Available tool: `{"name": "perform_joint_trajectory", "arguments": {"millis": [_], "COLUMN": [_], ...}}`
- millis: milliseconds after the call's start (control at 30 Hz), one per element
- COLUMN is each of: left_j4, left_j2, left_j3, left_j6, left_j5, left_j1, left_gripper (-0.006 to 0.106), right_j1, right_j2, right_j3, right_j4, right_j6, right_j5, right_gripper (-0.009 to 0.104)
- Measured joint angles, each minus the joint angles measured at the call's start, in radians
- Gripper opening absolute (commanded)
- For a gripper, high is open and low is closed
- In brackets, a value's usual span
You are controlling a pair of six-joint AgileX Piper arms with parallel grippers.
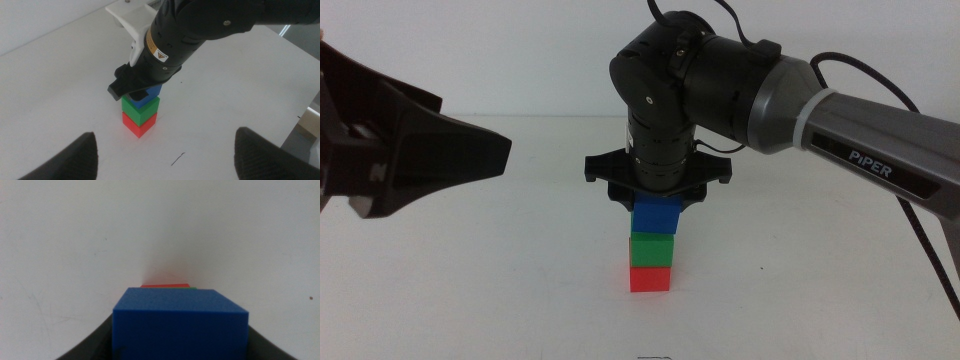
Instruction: Stack red cubes first, then green, then blue cubes in a specific spot.
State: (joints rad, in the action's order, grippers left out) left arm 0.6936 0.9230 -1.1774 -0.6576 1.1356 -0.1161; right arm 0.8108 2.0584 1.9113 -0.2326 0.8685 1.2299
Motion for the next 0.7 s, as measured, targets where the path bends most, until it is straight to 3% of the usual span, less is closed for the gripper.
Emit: {"name": "perform_joint_trajectory", "arguments": {"millis": [200,267,300,333,367,700], "left_j4": [0.0,0.0,0.0,0.0,0.0,0.0], "left_j2": [0.0,0.0,0.0,0.0,0.0,0.0], "left_j3": [0.0,0.0,0.0,0.0,0.0,0.0], "left_j6": [0.0,0.0,0.0,0.0,0.0,0.0], "left_j5": [0.0,0.0,0.0,0.0,0.0,0.0], "left_j1": [0.0,0.0,0.0,0.0,0.0,0.0], "left_gripper": [0.094,0.094,0.094,0.094,0.094,0.094], "right_j1": [0.0,0.0,0.0,0.0,0.0,0.0], "right_j2": [0.009,0.01,0.01,0.01,0.01,0.01], "right_j3": [0.0,0.0,0.0,0.0,0.0,0.0], "right_j4": [0.004,0.004,0.006,0.007,0.009,0.018], "right_j6": [-0.005,-0.009,-0.01,-0.01,-0.011,-0.051], "right_j5": [0.0,0.0,0.0,0.0,0.0,0.0], "right_gripper": [0.009,0.02,0.034,0.035,0.046,0.059]}}
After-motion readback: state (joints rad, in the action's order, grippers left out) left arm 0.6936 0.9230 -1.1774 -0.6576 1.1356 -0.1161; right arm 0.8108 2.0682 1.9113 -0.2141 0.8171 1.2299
